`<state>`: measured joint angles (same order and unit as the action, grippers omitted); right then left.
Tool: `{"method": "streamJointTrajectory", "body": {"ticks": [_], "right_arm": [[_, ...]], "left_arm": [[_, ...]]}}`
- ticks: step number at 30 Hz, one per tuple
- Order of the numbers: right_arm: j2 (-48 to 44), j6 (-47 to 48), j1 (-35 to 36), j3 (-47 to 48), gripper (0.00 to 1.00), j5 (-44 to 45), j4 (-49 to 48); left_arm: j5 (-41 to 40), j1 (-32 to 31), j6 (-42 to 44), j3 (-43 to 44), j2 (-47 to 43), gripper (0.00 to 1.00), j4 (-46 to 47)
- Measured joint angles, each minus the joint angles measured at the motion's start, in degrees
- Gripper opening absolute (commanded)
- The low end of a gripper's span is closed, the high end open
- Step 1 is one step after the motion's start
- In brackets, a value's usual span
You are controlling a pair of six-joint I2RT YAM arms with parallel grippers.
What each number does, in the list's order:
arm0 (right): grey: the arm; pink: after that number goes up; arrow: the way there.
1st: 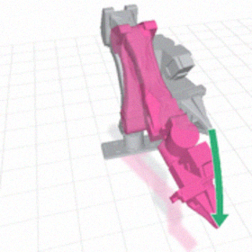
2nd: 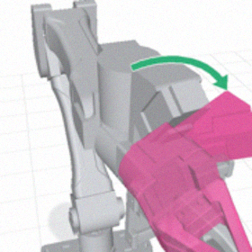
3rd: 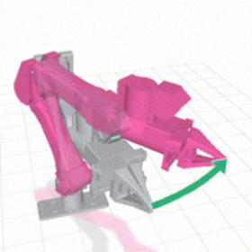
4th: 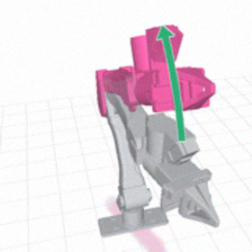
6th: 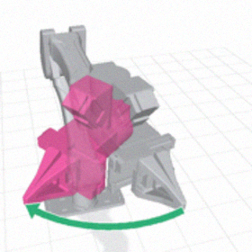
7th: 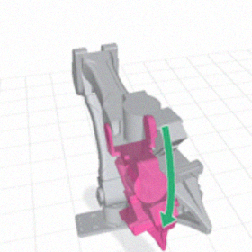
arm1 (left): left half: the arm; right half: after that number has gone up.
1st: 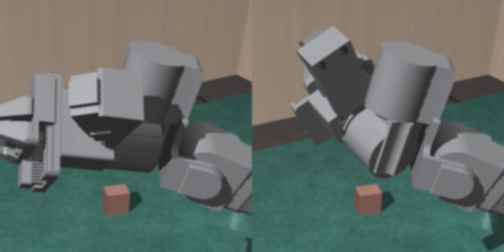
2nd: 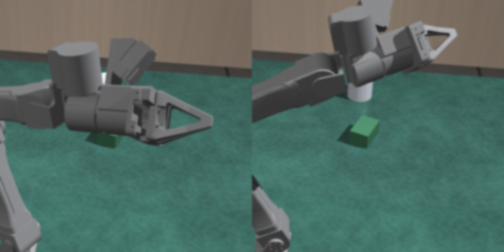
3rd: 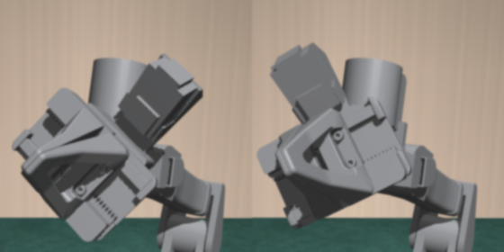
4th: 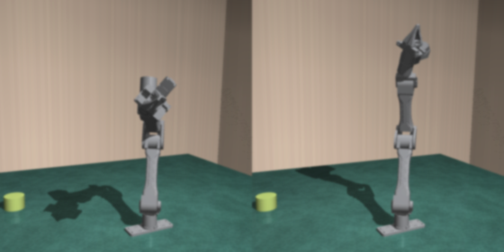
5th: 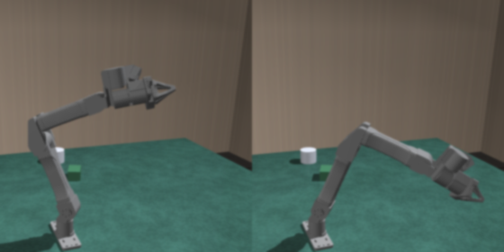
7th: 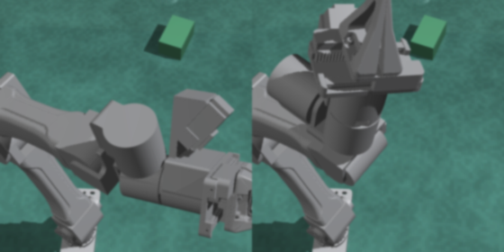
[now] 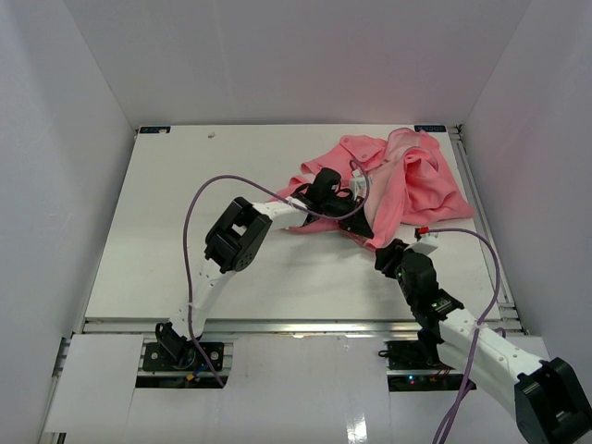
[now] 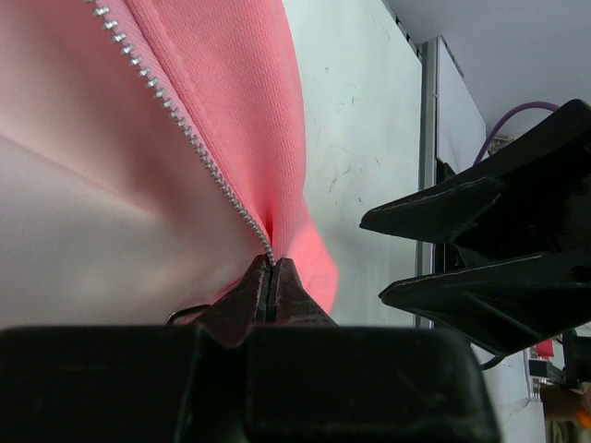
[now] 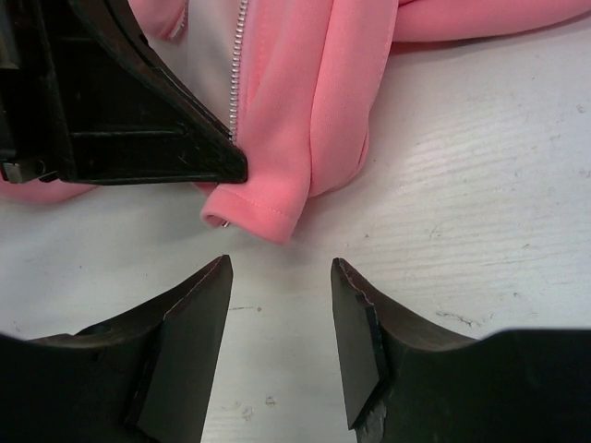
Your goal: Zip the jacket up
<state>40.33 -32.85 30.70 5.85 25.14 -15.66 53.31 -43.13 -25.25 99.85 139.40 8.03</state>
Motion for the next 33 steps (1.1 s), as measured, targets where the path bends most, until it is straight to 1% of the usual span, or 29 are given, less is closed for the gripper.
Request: {"method": "streamJointTrajectory", "body": {"ticks": [4,7,11,15,21,26,28,31,33], "right_arm": [[0.9,0.1,0.0,0.0,0.52,-1.6,-1.0],[1.0,0.4,0.0,0.2,0.52,-2.3,-1.7],[2.7,1.2,0.0,2.8,0.51,-3.3,-1.2],[6.2,1.9,0.0,6.8,0.49,-4.7,-1.7],[13.3,3.3,0.1,10.2,0.49,-7.5,-3.9],[17.0,4.0,0.1,11.2,0.5,-8.4,-5.2],[18.3,4.4,0.1,11.1,0.5,-8.8,-6.6],[20.9,4.9,0.2,11.1,0.5,-8.5,-7.9],[22.6,5.0,0.2,11.1,0.47,-8.3,-8.2]], "left_arm": [[-2.9,0.0,-0.3,-3.8,-2.9,0.0,1.0],[-6.5,-0.1,-0.1,-6.3,-5.2,0.0,1.3],[-11.3,-0.2,0.0,-9.4,-8.6,0.0,1.3],[-16.4,-0.3,-0.4,-11.7,-11.0,0.0,1.4],[-23.4,-0.9,-1.3,-14.3,-12.8,0.0,1.4],[-26.0,-1.3,-2.8,-15.5,-14.0,0.0,1.5],[-26.3,-1.5,-3.3,-15.6,-14.3,0.04,1.5],[-26.7,-1.9,-3.8,-16.3,-14.8,0.13,2.2],[-26.8,-2.0,-4.2,-17.6,-15.6,0.18,3.2]]}}
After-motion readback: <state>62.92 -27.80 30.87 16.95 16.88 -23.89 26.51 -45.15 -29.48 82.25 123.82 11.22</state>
